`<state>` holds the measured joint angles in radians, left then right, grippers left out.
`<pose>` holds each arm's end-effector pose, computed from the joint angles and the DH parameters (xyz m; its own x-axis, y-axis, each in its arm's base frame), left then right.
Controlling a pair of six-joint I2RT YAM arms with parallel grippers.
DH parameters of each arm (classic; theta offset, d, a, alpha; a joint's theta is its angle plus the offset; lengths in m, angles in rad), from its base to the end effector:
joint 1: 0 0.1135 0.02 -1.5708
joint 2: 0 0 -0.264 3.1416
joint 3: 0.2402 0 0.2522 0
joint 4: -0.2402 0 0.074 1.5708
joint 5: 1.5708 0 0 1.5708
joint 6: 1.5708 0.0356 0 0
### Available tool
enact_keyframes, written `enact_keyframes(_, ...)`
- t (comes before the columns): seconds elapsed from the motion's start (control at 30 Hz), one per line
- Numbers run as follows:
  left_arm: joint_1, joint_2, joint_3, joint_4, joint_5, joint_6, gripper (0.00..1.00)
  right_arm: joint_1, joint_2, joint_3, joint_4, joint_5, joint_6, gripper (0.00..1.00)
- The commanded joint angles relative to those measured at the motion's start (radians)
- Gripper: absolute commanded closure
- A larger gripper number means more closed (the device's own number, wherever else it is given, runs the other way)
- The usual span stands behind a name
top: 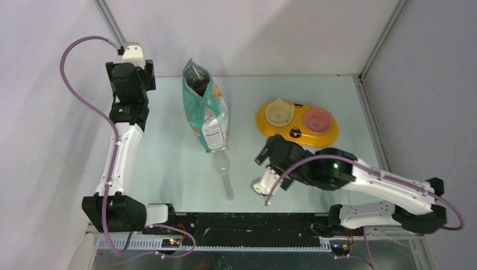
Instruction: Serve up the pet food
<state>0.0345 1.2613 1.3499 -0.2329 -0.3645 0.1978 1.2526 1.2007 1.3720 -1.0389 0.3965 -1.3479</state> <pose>0.2838 0.0225 0.4310 -0.2165 0.1762 -0.9602 -0.3490 0.9046 0.2447 0.0834 0.2092 0.3790 0.7255 -0.6729 0.1443 -0.4091 -0.5903 -0.6958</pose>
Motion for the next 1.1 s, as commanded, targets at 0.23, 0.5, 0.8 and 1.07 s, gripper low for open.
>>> enact_keyframes(0.23,0.001,-0.206,-0.073,-0.022,0.212,0.023,0.14,-0.121,-0.06,-0.213,0.118,-0.132,0.495,0.08)
enact_keyframes(0.5,0.002,-0.689,-0.453,-0.208,0.439,0.084,0.15,-0.375,-0.139,-0.173,0.27,-0.53,0.743,0.03)
enact_keyframes(0.8,0.002,-0.891,-0.594,-0.436,0.743,0.25,0.2,-0.255,0.212,-0.135,0.651,-0.452,1.206,0.13)
enact_keyframes(1.07,0.001,-0.926,-0.585,-0.541,0.718,0.095,0.12,-0.225,0.57,0.063,0.649,-0.307,1.457,0.15)
